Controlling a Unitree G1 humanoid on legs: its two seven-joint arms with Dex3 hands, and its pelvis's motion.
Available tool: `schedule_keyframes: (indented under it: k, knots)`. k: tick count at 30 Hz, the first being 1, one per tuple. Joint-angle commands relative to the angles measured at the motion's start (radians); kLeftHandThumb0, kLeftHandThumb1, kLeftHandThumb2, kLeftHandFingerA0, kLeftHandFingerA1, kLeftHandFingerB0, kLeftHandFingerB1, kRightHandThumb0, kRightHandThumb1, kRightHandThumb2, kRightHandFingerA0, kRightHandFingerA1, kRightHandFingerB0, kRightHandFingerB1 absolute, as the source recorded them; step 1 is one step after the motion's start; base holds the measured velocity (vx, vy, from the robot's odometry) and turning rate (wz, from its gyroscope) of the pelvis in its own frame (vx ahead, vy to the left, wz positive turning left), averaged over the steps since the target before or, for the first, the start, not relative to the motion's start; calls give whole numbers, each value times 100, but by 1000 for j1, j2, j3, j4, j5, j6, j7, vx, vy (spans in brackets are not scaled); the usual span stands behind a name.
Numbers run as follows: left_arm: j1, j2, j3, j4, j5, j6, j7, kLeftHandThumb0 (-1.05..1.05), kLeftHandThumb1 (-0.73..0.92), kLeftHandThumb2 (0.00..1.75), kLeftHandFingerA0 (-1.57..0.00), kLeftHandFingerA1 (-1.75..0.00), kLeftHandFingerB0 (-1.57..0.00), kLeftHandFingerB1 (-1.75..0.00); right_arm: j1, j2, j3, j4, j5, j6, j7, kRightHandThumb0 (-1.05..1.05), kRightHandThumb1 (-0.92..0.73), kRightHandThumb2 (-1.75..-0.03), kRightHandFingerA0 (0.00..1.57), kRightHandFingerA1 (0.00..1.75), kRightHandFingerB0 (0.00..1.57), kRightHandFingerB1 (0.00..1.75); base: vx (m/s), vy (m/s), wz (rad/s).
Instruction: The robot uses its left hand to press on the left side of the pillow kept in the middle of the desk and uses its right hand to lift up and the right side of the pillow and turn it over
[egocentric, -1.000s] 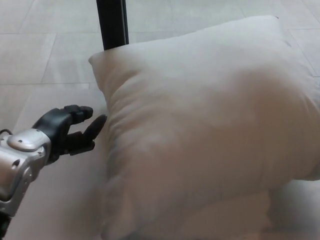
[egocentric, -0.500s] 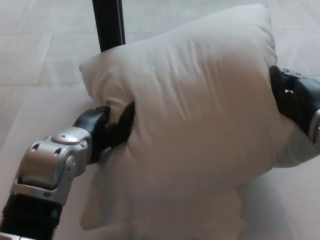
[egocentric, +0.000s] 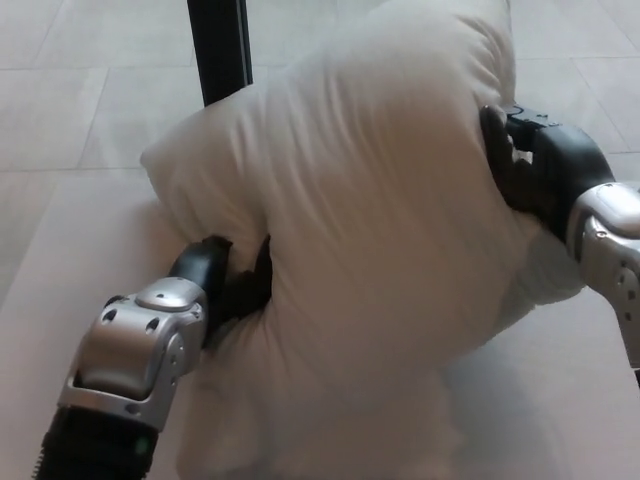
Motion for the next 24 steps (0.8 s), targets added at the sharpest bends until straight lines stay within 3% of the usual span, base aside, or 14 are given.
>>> schedule_keyframes:
  k: [1,2,3,9,10,11,12,13,14,15,16,19,20,24]
  knots:
    - [-12,-72,-73,35,17,-29,-38,-86,65,91,-30,-65,0,0,-28,83,118,-30,-8,-29,99,-96,-60,-104,38,58,23,44,0,0,0]
    - [-18,-81,-84,41,23,-32,-37,-86,65,91,-30,-65,0,0,-24,98,134,-25,-10,-43,104,-96,-60,-104,38,58,23,44,0,0,0]
    - [-14,-92,-80,36,22,-31,-33,-63,74,64,-35,-63,0,-5,-24,106,147,-24,-11,-31,109,-95,-79,-65,40,50,29,32,0,0,0]
    - [53,-136,-95,43,21,-87,-59,-67,79,64,-59,-118,-48,-47,25,141,244,-35,-45,-42,125,-88,-69,-61,60,73,31,38,0,0,0]
    - [54,-127,-130,57,36,-120,-88,-77,82,65,-59,-123,-39,-54,33,130,266,-39,-60,-49,133,-90,-57,-102,90,135,21,47,0,0,0]
    - [59,-108,-195,73,70,-175,-122,-79,64,108,-77,-118,-32,-74,42,119,308,-29,-90,-75,149,-89,-57,-103,124,155,26,51,0,0,0]
    - [61,-110,-218,72,91,-190,-106,-79,64,108,-77,-118,-32,-74,44,117,319,-16,-100,-94,157,-89,-57,-103,124,155,26,51,0,0,0]
    - [78,-141,-211,76,103,-217,-61,-97,60,97,-36,-70,0,0,48,119,340,-7,-114,-100,159,-91,-68,-69,78,174,30,40,0,0,0]
    - [86,-158,-206,80,104,-231,-46,-92,57,94,-17,-59,0,0,51,122,352,-1,-124,-101,161,-93,-59,-105,122,156,26,51,0,0,0]
    - [88,-165,-204,83,98,-233,-52,-92,57,94,-17,-59,0,0,51,125,358,4,-130,-100,162,-93,-59,-105,122,156,26,51,0,0,0]
    - [90,-178,-194,82,90,-226,-49,-97,59,95,-13,-53,0,0,50,126,369,10,-141,-97,163,-99,-68,-78,85,175,28,40,0,0,0]
    - [96,-199,-182,61,85,-210,-42,-96,58,94,-10,-45,0,0,51,132,374,24,-148,-109,174,-104,-65,-79,86,174,29,40,0,0,0]
    - [89,-208,-186,65,84,-206,-47,-89,54,94,0,-10,0,-4,53,137,386,32,-152,-107,183,-97,-62,-73,83,175,28,38,0,0,0]
    - [93,-214,-234,65,120,-217,-48,-89,55,96,0,-30,0,-7,56,137,428,61,-184,-117,214,-92,-62,-69,81,174,30,41,0,0,0]
